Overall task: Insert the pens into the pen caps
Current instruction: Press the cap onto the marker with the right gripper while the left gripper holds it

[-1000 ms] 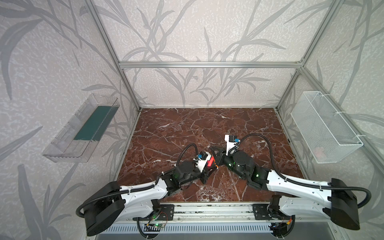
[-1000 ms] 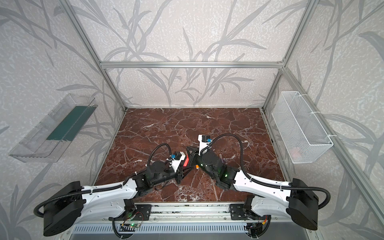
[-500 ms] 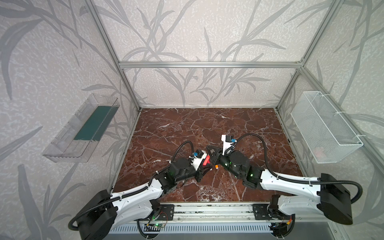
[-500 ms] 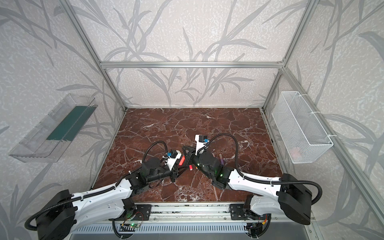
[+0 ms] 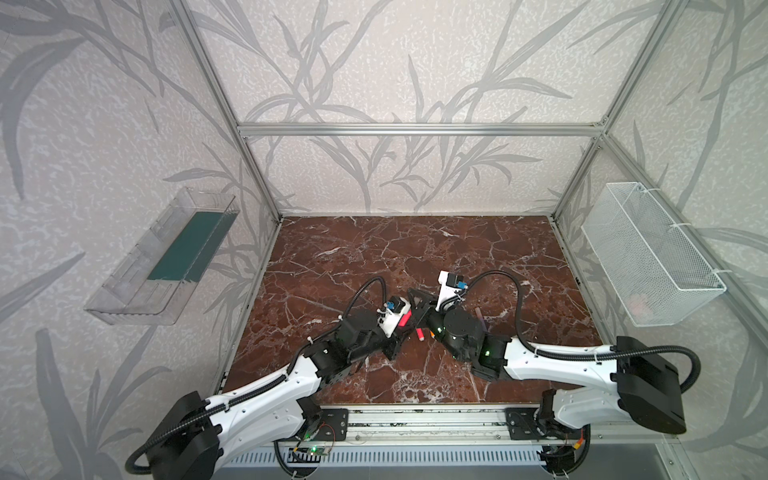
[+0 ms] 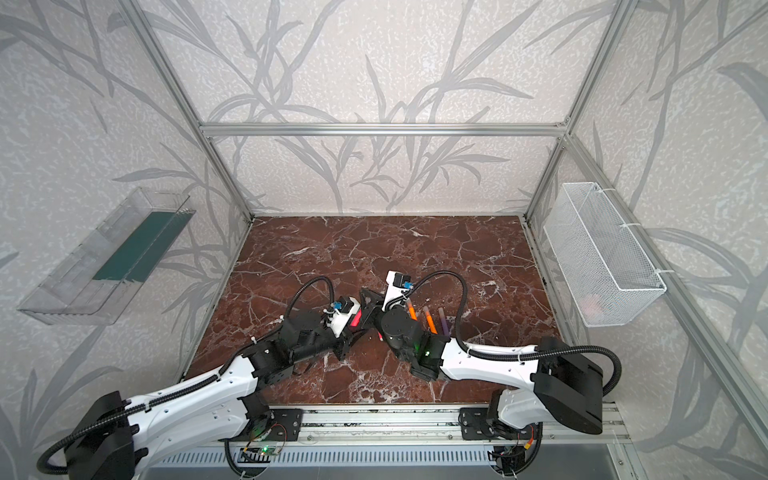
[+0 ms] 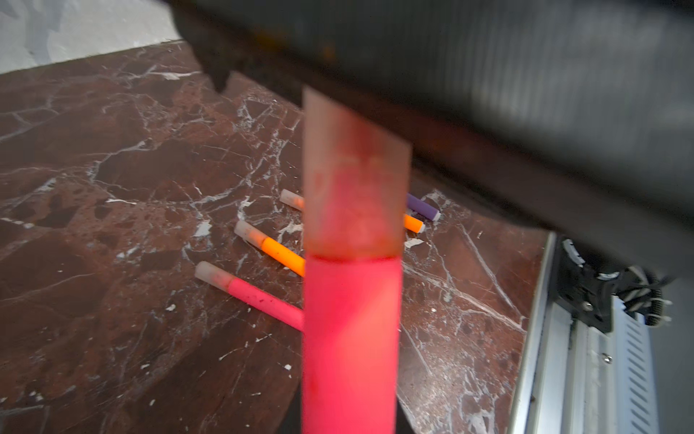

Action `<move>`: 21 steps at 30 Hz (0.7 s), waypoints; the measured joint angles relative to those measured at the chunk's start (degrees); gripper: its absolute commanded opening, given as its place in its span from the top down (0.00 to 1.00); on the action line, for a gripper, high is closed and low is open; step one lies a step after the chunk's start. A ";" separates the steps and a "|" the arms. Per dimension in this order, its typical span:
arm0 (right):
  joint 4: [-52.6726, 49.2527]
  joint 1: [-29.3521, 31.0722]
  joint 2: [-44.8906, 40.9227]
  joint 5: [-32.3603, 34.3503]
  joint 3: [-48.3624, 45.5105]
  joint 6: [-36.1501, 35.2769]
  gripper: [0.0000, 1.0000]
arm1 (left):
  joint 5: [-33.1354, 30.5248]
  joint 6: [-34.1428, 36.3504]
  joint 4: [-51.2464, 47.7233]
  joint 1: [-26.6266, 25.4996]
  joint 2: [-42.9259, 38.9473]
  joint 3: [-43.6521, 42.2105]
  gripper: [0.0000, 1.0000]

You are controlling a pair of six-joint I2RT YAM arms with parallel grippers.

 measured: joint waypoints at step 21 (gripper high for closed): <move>1.20 2.51 -1.64 3.26 2.29 -3.58 0.91 | 27.41 -6.47 9.57 10.75 -0.39 -1.46 1.00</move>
